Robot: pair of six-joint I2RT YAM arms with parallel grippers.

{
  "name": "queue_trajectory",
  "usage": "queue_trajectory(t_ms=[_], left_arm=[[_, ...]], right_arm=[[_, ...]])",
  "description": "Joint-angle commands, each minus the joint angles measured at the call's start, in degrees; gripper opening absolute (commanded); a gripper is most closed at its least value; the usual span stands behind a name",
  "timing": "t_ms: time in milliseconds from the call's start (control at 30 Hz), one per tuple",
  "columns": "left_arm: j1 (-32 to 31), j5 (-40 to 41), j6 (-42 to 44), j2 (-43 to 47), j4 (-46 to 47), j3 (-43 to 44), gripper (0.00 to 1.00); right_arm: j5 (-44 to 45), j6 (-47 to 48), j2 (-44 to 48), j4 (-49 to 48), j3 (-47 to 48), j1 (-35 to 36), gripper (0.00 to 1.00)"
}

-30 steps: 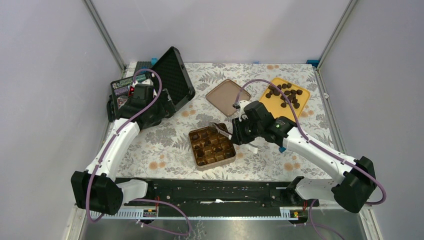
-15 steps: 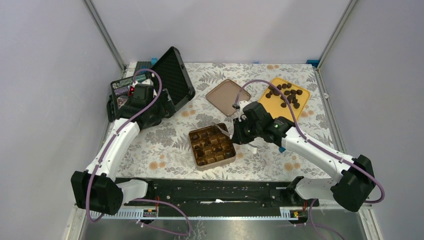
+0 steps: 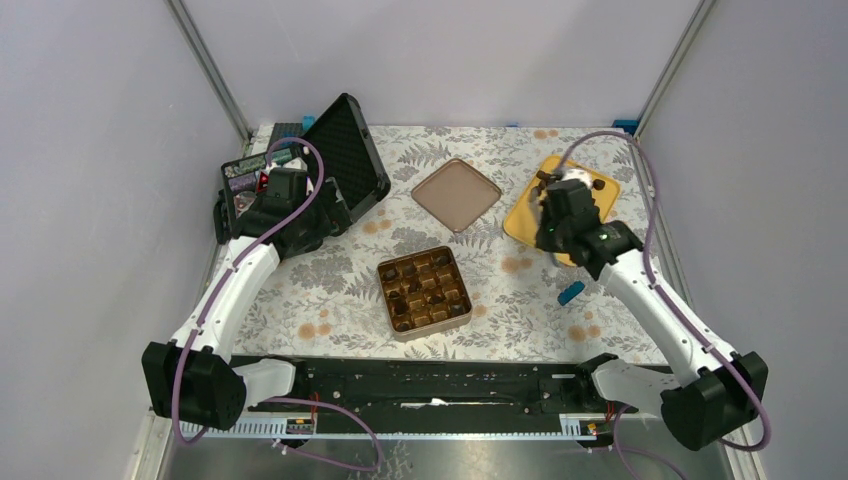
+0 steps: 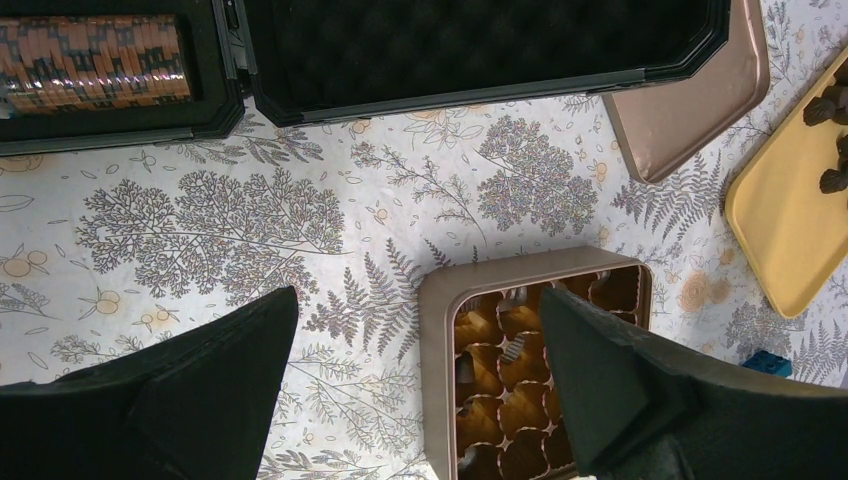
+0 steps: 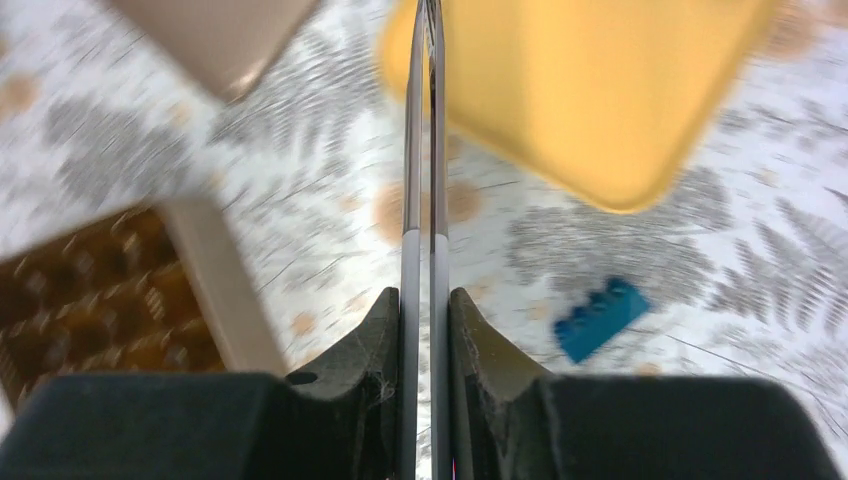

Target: Pack the chocolate

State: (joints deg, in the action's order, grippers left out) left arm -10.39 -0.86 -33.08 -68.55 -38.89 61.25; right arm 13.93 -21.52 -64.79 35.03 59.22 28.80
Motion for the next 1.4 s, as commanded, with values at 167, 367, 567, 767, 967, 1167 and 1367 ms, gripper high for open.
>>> queue_trajectory(t_ms=[167,367,567,767,967,1167,1367], left_arm=[[0.3,-0.1,0.1,0.3,2.4,0.4,0.99],[0.3,0.2,1.0,0.2,2.2,0.4,0.99],[0.3,-0.3,1.4,-0.5,2.3,0.4,0.99],[0.3,0.1,1.7,-0.5,2.3,0.4,0.99],[0.3,-0.2,1.9,-0.6,2.3,0.8,0.99],[0.3,-0.1,1.6,-0.4,2.3,0.7,0.99],[0.4,0.5,1.5,0.2,2.3,0.3,0.99]], right_arm=[[3.0,1.1,-5.0,3.5,2.7,-15.8,0.24],[0.9,1.9,-8.3,0.5,1.6,-18.5,0.38],[0.2,2.2,-11.1,-2.5,0.2,-20.4,0.41],[-1.5,2.4,-14.4,-5.1,0.2,-21.2,0.46],[-1.3,2.4,-18.7,-7.1,1.0,-21.5,0.46],[0.5,2.5,-22.1,-7.5,3.1,-21.9,0.46],[1.7,2.8,-24.4,-7.5,4.3,-22.0,0.48]])
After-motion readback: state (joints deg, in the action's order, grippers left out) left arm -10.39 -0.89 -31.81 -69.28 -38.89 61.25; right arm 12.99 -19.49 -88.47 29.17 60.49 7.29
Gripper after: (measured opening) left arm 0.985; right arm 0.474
